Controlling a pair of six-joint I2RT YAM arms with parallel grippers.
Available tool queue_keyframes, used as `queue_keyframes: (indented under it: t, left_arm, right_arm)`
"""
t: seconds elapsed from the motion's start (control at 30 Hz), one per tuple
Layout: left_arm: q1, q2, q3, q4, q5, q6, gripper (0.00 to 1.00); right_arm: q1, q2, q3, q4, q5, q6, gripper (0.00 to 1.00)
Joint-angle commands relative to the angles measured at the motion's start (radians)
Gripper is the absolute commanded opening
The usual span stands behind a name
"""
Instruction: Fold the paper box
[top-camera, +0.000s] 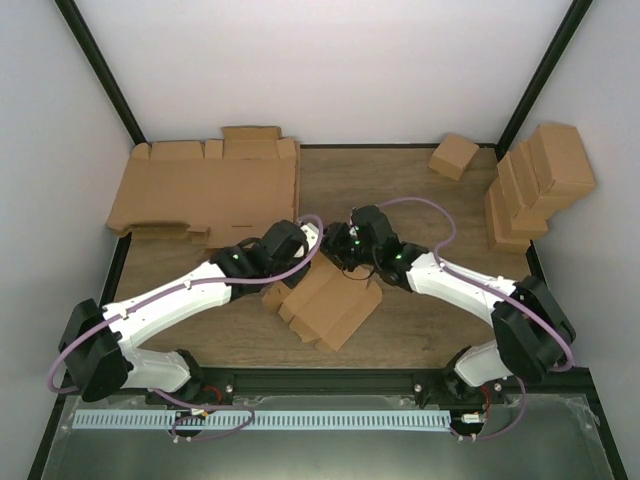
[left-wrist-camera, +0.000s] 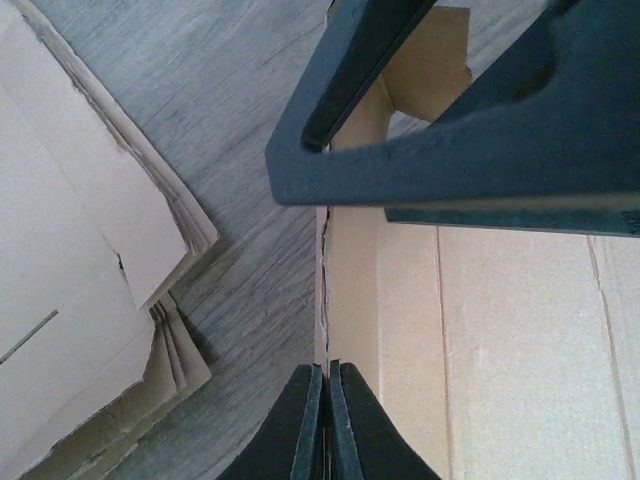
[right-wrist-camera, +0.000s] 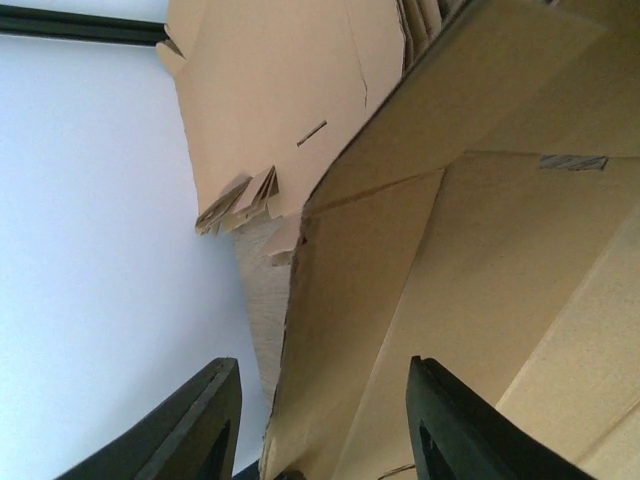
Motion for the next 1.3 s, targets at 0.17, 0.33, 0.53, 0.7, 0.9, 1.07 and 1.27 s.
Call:
queue_keyframes:
  t: [0.17, 0.33, 0.53, 0.7, 0.9, 1.07, 1.27]
  left_arm:
    - [-0.023, 0.000, -0.015, 0.017, -0.005, 0.002, 0.04]
    - [-0.036, -0.004, -0.018, 0.021, -0.004, 0.000, 0.07]
    - [-0.027, -0.011, 0.004, 0.007, 0.051, -0.085, 0.60]
    - [0.087, -0.010, 0.017, 0.002, 0.285, -0.203, 0.89]
    - [0.156, 0.047, 0.031, -0.036, 0.410, -0.262, 0.94]
    - [0.184, 0.085, 0.018, -0.040, 0.496, -0.257, 0.91]
    - [0.200, 0.119, 0.034, -0.082, 0.481, -0.226, 0.86]
  right_arm:
    - [-0.009, 0.051, 0.062, 0.041, -0.063, 0.005, 0.26]
    - [-0.009, 0.049, 0.053, 0.028, -0.067, -0.011, 0.10]
    - [-0.016, 0.034, 0.014, 0.052, -0.095, -0.044, 0.01]
    - [-0.024, 0.025, -0.056, 0.116, -0.137, -0.086, 0.01]
    - [-0.032, 0.045, -0.112, 0.208, -0.198, -0.131, 0.01]
    - [-0.032, 0.068, -0.102, 0.219, -0.210, -0.159, 0.01]
    - [-0.032, 0.107, -0.096, 0.269, -0.248, -0.166, 0.01]
